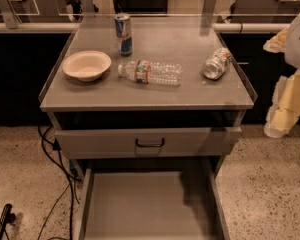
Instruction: Place water bottle into middle drawer
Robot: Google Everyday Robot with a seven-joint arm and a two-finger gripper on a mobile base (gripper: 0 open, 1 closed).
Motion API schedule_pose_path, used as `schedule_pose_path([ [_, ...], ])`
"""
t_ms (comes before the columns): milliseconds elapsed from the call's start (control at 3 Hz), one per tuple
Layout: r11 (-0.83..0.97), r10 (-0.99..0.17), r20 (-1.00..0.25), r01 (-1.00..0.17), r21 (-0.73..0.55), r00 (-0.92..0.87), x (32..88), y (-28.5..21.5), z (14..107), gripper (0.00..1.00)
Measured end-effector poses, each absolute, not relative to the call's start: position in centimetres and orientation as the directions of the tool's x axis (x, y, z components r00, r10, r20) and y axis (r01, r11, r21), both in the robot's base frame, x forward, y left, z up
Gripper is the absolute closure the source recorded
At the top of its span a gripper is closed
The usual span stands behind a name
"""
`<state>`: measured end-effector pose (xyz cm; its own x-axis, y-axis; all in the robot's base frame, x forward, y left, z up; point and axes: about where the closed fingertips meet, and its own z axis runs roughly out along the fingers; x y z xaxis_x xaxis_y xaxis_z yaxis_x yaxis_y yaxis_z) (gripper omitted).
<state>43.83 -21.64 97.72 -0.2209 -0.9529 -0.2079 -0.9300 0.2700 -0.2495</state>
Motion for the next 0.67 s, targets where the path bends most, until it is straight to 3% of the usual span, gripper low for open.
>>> schedule_pose_path([
  [667,0.255,-0.946,-0.268,-0.932,-0.259,-0.184,45.9,-21.1,98.3,0.00],
])
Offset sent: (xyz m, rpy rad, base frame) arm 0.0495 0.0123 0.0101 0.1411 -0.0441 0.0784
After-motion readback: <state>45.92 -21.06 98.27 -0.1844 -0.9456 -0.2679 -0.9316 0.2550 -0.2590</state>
